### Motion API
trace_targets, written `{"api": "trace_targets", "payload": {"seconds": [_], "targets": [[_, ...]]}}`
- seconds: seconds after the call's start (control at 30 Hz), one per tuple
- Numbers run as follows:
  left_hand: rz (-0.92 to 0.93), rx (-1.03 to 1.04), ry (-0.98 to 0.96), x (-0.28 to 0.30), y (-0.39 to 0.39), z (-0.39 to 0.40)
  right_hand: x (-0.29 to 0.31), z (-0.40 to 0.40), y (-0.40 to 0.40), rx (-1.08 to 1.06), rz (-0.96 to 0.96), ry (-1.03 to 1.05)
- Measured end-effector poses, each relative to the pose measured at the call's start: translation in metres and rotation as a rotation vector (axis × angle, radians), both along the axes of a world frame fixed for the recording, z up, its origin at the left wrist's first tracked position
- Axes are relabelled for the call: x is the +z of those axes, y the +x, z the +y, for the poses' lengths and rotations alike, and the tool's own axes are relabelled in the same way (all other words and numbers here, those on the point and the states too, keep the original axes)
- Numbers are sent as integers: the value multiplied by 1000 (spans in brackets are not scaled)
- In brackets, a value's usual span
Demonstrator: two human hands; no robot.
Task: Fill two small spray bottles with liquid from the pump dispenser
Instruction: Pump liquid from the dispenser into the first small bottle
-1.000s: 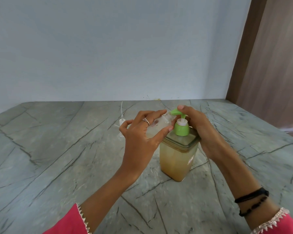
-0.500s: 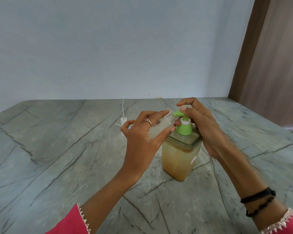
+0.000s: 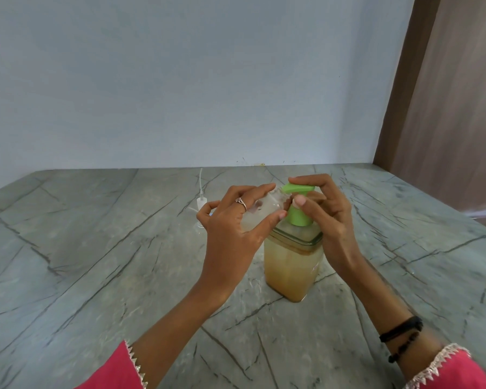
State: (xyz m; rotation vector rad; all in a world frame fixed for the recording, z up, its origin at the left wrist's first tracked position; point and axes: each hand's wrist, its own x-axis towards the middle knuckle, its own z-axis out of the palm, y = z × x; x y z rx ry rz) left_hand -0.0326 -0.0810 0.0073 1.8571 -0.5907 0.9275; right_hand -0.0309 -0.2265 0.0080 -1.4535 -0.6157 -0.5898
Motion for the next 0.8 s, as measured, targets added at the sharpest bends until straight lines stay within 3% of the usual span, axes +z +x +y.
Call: {"api": "trace_targets", "payload": {"seconds": [0.33, 0.8], "targets": [[1, -5, 2, -5, 2, 3, 10, 10, 5, -49, 12, 131], [5, 4, -19, -4, 1, 2, -1, 7, 7, -33, -68, 45]]}}
